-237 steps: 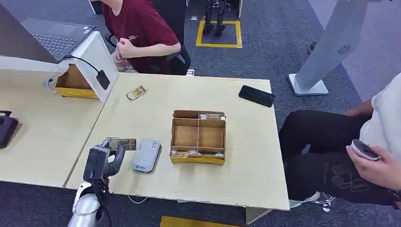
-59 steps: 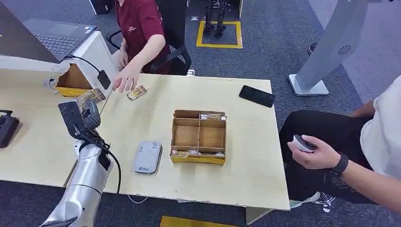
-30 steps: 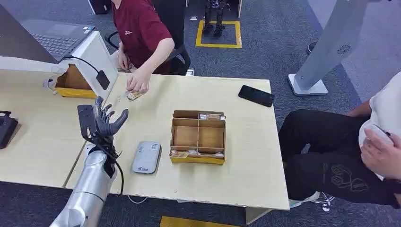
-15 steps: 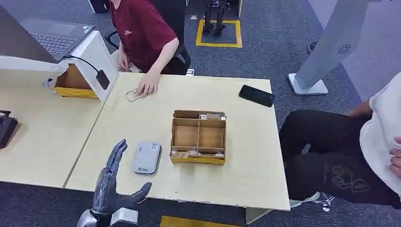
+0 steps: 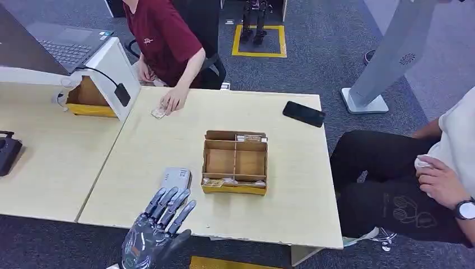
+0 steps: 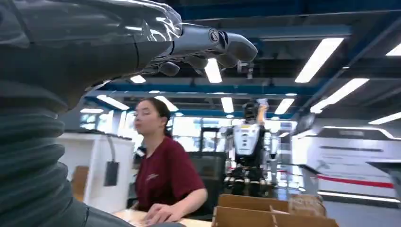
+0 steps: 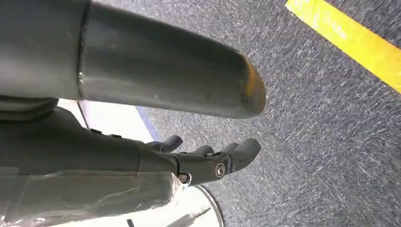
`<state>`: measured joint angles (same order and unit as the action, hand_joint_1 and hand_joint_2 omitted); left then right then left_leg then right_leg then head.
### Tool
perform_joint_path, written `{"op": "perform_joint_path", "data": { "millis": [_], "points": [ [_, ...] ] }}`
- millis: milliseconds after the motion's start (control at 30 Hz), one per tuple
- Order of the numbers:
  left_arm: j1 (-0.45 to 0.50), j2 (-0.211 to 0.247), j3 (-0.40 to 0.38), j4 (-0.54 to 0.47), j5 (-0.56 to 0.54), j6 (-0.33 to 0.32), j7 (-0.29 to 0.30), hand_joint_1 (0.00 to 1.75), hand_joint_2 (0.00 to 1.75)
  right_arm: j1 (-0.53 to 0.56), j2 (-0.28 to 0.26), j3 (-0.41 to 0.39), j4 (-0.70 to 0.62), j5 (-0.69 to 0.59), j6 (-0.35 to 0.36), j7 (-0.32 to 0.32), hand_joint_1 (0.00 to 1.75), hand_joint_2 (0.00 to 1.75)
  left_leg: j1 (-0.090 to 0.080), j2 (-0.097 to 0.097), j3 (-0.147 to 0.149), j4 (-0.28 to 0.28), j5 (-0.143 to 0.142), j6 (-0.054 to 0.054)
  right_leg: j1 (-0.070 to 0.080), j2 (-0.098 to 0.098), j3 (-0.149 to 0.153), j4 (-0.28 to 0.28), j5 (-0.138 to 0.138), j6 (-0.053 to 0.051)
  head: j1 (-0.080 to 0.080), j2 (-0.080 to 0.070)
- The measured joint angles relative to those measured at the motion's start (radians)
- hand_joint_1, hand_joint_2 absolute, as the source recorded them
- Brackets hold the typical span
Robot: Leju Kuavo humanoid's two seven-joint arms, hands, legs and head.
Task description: Pass the card to the sensor for recognition and then transmit it.
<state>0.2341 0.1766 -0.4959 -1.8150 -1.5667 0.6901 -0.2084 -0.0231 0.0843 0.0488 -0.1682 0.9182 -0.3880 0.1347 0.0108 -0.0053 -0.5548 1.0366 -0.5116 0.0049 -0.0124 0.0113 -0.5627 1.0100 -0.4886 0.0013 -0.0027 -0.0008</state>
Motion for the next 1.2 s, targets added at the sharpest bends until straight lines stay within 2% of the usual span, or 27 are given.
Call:
{"op": "perform_joint_path", "data": {
  "millis": [100,167,233,300,467,500,533,567,633,667,800,900,967,1200],
  "points": [
    [-0.048,0.008,0.001,0.044,-0.001,0.000,-0.001,0.00,1.75,-0.003,0.000,0.000,0.000,0.011,0.010,0.011,0.00,0.00,0.000,0.000,0.000,0.000,0.000,0.000,0.000,0.000,0.000,0.000,0.000,0.000,0.000,0.000],
    [-0.083,0.014,0.000,0.075,-0.001,0.000,0.039,0.00,1.75,-0.004,0.000,0.000,0.000,0.019,0.013,0.019,0.00,0.00,0.000,0.000,0.000,0.000,0.000,0.000,0.000,0.000,0.000,0.000,0.000,0.000,0.000,0.000],
    [-0.122,0.021,-0.011,0.111,-0.001,0.000,0.119,0.00,1.75,-0.005,0.000,0.000,0.000,0.022,0.020,0.026,0.00,0.00,0.000,0.000,0.000,0.000,0.000,0.000,0.000,0.000,0.000,0.000,0.000,0.000,0.000,0.000],
    [-0.156,0.031,-0.029,0.142,-0.001,0.000,0.159,0.00,1.75,-0.005,0.000,0.000,0.000,0.022,0.023,0.027,0.00,0.00,0.000,0.000,0.000,0.000,0.000,0.000,0.000,0.000,0.000,0.000,0.000,0.000,0.000,0.000],
    [-0.183,0.035,-0.043,0.184,-0.003,0.000,0.156,0.00,1.75,-0.006,0.000,-0.001,0.000,0.021,0.025,0.028,0.00,0.00,-0.001,0.000,0.000,0.000,0.000,0.000,0.000,0.001,0.000,0.000,0.000,0.000,0.000,0.000],
    [-0.188,0.032,-0.045,0.193,-0.003,0.000,0.176,0.00,1.75,-0.006,0.000,-0.001,0.000,0.019,0.024,0.027,0.00,0.00,-0.001,0.000,0.000,0.000,0.000,0.000,0.000,0.001,-0.001,0.000,0.000,0.000,0.000,0.000],
    [-0.201,0.032,-0.060,0.209,-0.003,0.000,0.220,0.00,1.75,-0.006,0.000,-0.001,0.000,0.019,0.024,0.026,0.00,0.00,-0.001,0.000,-0.001,0.000,0.000,0.000,0.000,0.000,-0.001,0.000,0.000,0.000,0.000,0.000],
    [-0.229,0.034,-0.092,0.230,-0.003,0.000,0.319,0.00,1.75,-0.006,0.000,-0.001,0.000,0.020,0.022,0.023,0.00,0.00,-0.001,-0.002,-0.001,0.001,0.000,0.000,0.000,-0.001,-0.001,0.000,0.000,0.000,0.000,0.000],
    [-0.278,0.042,-0.173,0.267,-0.002,0.000,0.452,0.00,1.75,-0.009,0.000,-0.001,0.000,0.022,0.021,0.016,0.00,0.00,-0.001,-0.003,-0.001,0.000,0.000,0.000,0.000,-0.002,0.000,0.000,0.000,0.000,0.000,0.000],
    [-0.294,0.042,-0.203,0.283,-0.001,0.000,0.489,0.00,1.75,-0.010,0.000,-0.001,0.000,0.022,0.021,0.014,0.00,0.00,-0.001,-0.003,-0.001,0.000,0.000,0.000,0.000,-0.002,0.000,0.000,0.000,0.001,0.000,0.000],
    [-0.322,0.040,-0.288,0.314,-0.003,0.000,0.512,0.00,1.75,-0.010,0.000,-0.001,0.000,0.022,0.018,0.011,0.00,0.00,-0.001,-0.002,-0.001,0.001,0.000,0.000,0.000,-0.001,0.000,0.000,0.001,0.001,0.000,0.000],
    [-0.320,0.024,-0.316,0.325,-0.002,0.000,0.478,0.00,1.75,-0.010,0.000,-0.002,0.000,0.026,0.018,0.016,0.00,0.00,-0.001,-0.002,-0.001,0.001,0.000,0.001,0.000,-0.001,0.000,0.000,0.000,0.001,0.000,0.000],
    [-0.322,0.013,-0.317,0.344,-0.002,0.000,0.436,0.00,1.75,-0.010,0.000,-0.002,0.000,0.035,0.020,0.018,0.00,0.00,-0.001,-0.003,-0.001,0.001,0.000,0.001,0.000,-0.001,-0.001,0.000,0.000,0.001,0.000,0.000],
    [-0.314,-0.009,-0.323,0.379,-0.002,0.000,0.425,0.00,1.75,-0.010,0.000,-0.005,0.000,0.040,0.018,0.012,0.00,0.00,-0.001,-0.002,-0.001,0.001,0.000,0.001,0.000,-0.001,-0.001,0.000,0.000,0.001,0.000,0.000]
  ]
}}
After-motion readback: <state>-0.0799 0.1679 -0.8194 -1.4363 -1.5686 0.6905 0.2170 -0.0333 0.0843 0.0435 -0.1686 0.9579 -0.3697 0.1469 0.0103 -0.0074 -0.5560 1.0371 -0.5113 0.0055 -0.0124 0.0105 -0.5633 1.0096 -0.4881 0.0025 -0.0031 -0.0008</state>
